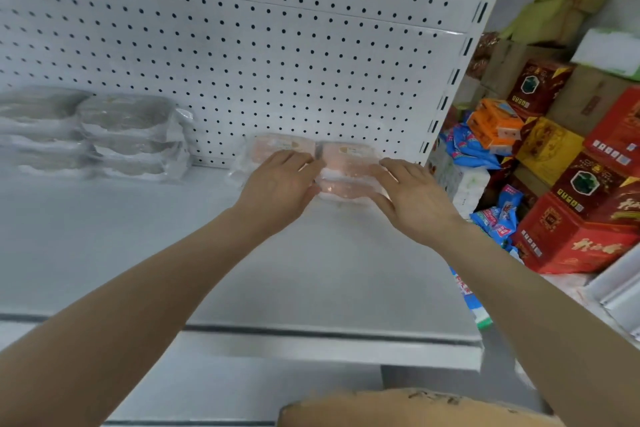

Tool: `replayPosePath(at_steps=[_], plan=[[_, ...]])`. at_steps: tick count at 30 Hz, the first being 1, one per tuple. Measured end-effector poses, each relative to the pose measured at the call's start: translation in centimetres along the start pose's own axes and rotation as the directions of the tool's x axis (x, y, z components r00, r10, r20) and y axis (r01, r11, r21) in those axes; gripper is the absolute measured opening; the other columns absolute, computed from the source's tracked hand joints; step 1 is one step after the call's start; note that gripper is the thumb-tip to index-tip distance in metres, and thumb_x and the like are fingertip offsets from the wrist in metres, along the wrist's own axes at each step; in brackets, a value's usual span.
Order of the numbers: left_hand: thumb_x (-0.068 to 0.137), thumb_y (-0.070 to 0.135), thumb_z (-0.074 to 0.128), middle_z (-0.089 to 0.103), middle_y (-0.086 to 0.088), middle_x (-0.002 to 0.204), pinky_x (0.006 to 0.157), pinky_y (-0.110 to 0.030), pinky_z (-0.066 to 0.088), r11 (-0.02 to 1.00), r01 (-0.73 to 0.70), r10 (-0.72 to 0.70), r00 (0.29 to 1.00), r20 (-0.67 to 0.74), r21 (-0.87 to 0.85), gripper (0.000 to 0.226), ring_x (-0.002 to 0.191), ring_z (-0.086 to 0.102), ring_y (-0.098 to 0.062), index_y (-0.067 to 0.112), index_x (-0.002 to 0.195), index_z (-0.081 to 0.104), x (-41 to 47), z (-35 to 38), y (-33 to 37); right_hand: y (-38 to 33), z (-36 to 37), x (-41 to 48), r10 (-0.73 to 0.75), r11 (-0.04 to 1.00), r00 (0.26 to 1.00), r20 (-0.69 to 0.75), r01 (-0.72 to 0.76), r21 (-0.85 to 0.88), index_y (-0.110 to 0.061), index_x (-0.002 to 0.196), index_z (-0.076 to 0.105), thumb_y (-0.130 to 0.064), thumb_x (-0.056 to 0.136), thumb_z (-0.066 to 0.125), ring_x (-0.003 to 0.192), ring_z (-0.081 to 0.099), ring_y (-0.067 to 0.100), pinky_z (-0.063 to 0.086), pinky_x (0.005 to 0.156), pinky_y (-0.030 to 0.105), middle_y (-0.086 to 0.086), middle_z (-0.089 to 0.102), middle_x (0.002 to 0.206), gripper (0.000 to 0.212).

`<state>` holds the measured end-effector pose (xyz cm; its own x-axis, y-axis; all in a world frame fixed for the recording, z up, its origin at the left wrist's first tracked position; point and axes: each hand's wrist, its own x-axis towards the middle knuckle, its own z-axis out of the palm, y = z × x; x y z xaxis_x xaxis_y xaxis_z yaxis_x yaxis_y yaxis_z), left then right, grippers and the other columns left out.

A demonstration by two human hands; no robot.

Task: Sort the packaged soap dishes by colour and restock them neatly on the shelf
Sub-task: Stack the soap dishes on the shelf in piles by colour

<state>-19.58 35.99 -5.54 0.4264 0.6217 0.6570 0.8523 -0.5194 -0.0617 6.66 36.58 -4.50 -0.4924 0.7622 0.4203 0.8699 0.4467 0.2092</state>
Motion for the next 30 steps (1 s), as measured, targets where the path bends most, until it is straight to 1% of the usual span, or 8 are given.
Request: replayPosePath(at_steps=[3,8,13,17,20,23,26,30], plan=[[0.086,0.025,0.069,0.067,-0.008,0.11,0.088,-0.038,0.05,1.0,-0.01,0.01,1.0,0.005,0.008,0.036,0.1,0.062,-0.031,0.011,0.119,0.065,-1.6,-1.9,4.3,0.6,-2.0,-5.1,-0.014,1.0,1.0,0.014,0.014,0.012,-0.008,0.137,0.052,-0.042,0.098,0.037,0.118,0.054,0.036,0.045,0.098,0.046,0.016,0.056,0.131,0.054],[0.094,0.038,0.044,0.066,-0.007,0.115,0.089,-0.038,0.05,0.997,0.012,-0.007,0.998,0.061,-0.071,0.043,0.105,0.06,-0.031,0.013,0.122,0.064,-5.0,-4.0,12.9,2.0,-5.2,-16.7,-0.012,1.0,0.997,-0.08,0.014,0.019,-0.006,0.138,0.052,-0.037,0.1,0.045,0.119,0.053,0.035,0.041,0.102,0.044,0.016,0.056,0.131,0.049],[0.094,0.03,0.053,0.063,-0.007,0.121,0.091,-0.036,0.047,0.98,0.049,-0.035,0.996,0.077,-0.193,0.037,0.11,0.056,-0.029,0.015,0.127,0.061,-9.4,-3.6,22.8,2.8,-5.9,-31.9,0.063,0.997,0.996,-0.065,-0.06,0.058,-0.006,0.134,0.056,-0.031,0.1,0.05,0.113,0.056,0.034,0.043,0.099,0.042,0.017,0.06,0.125,0.043],[0.091,0.023,0.06,0.062,-0.006,0.119,0.091,-0.033,0.043,0.944,0.057,-0.025,0.994,0.104,-0.324,0.035,0.108,0.054,-0.028,0.015,0.125,0.062,-13.1,-1.2,30.5,1.9,-3.2,-43.8,0.186,0.971,0.97,0.154,-0.206,0.124,-0.009,0.129,0.059,-0.03,0.095,0.05,0.107,0.058,0.034,0.048,0.09,0.044,0.014,0.061,0.12,0.041],[0.092,0.026,0.056,0.061,-0.004,0.121,0.092,-0.033,0.043,0.929,0.092,-0.013,0.976,0.218,-0.359,0.035,0.11,0.053,-0.026,0.018,0.126,0.061,-16.4,2.2,35.5,0.3,-0.4,-50.4,0.24,0.936,0.863,0.445,-0.327,0.128,-0.017,0.134,0.052,-0.033,0.092,0.054,0.108,0.059,0.029,0.053,0.088,0.043,0.007,0.058,0.127,0.045],[0.091,0.025,0.058,0.06,-0.004,0.124,0.093,-0.039,0.049,0.91,0.159,0.01,0.915,0.403,-0.383,0.038,0.115,0.053,-0.026,0.019,0.129,0.059,-19.9,5.7,39.5,-1.2,2.4,-54.4,0.222,0.892,0.712,0.667,-0.425,0.156,-0.027,0.141,0.041,-0.036,0.092,0.058,0.123,0.051,0.02,0.046,0.104,0.036,-0.001,0.047,0.142,0.053],[0.092,0.03,0.057,0.053,-0.002,0.136,0.099,-0.041,0.048,0.912,0.223,0.05,0.773,0.632,-0.344,0.049,0.124,0.049,-0.024,0.02,0.139,0.048,-22.5,9.3,42.4,-1.9,4.6,-56.2,0.219,0.842,0.582,0.783,-0.518,0.15,-0.032,0.146,0.031,-0.038,0.097,0.049,0.135,0.039,0.018,0.037,0.112,0.035,-0.005,0.033,0.153,0.052],[0.095,0.031,0.054,0.031,-0.005,0.154,0.11,-0.039,0.039,0.94,0.191,0.118,0.599,0.792,-0.284,0.062,0.141,0.029,-0.024,0.018,0.149,0.028,-23.7,15.6,44.7,-1.8,7.0,-56.5,0.231,0.807,0.515,0.825,-0.576,0.134,-0.028,0.149,0.021,-0.03,0.092,0.06,0.139,0.033,0.023,0.036,0.112,0.038,-0.001,0.027,0.155,0.07]])
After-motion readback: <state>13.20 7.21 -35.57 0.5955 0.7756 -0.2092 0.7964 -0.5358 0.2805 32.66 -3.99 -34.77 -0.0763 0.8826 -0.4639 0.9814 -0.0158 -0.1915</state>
